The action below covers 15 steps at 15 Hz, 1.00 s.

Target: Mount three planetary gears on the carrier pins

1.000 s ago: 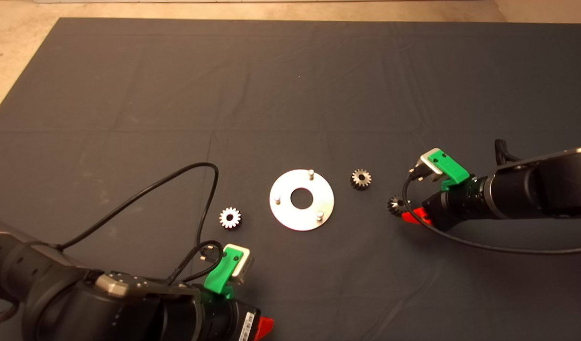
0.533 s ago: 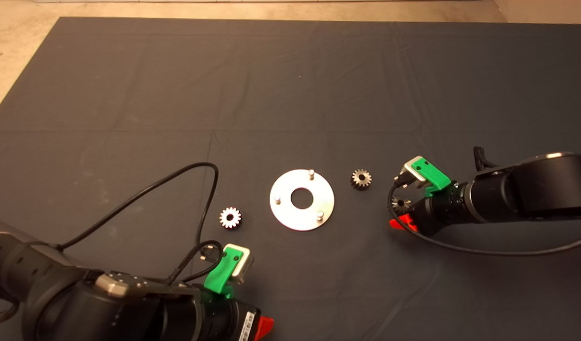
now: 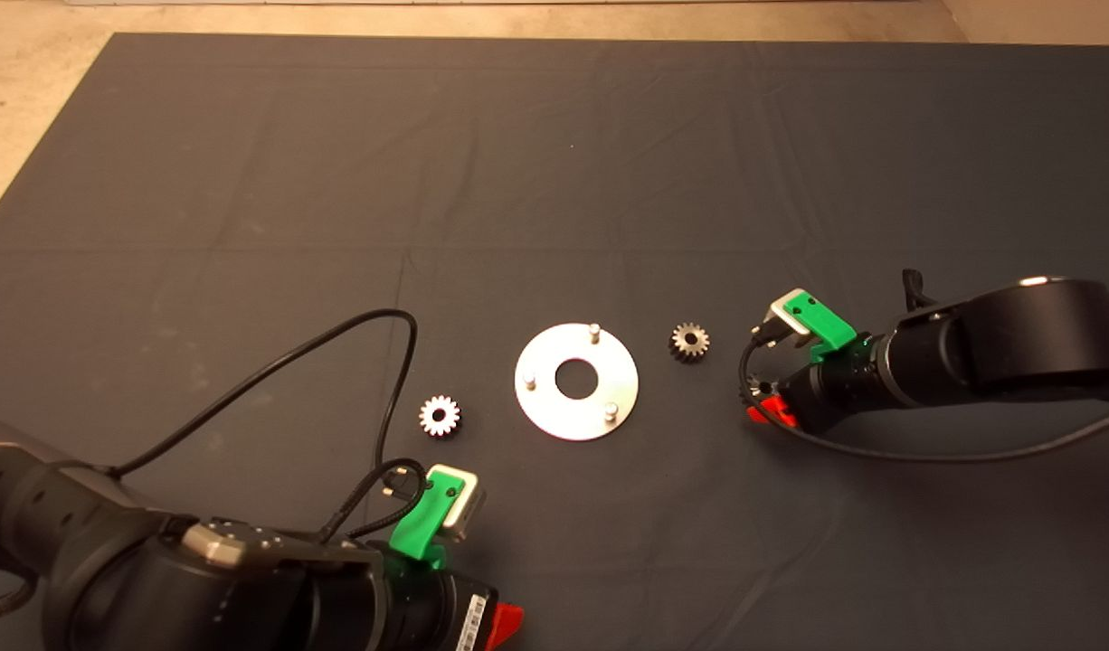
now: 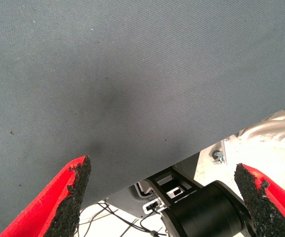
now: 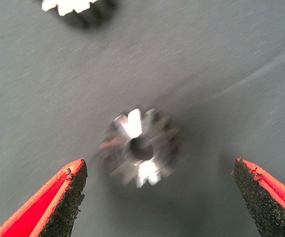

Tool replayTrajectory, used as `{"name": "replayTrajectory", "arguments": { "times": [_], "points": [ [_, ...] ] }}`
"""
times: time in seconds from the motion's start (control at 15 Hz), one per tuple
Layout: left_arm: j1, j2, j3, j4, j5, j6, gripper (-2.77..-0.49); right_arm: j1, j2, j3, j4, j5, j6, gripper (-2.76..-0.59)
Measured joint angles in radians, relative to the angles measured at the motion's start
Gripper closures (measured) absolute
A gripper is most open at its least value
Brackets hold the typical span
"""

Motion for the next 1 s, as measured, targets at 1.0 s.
{"name": "replayTrajectory", "arguments": {
  "times": [1.0],
  "points": [
    [0.0,0.0,0.0,0.014,0.0,0.0,-2.07,-0.022,0.026,-0.029,0.0,0.007,-0.018,-2.14]
  ]
}}
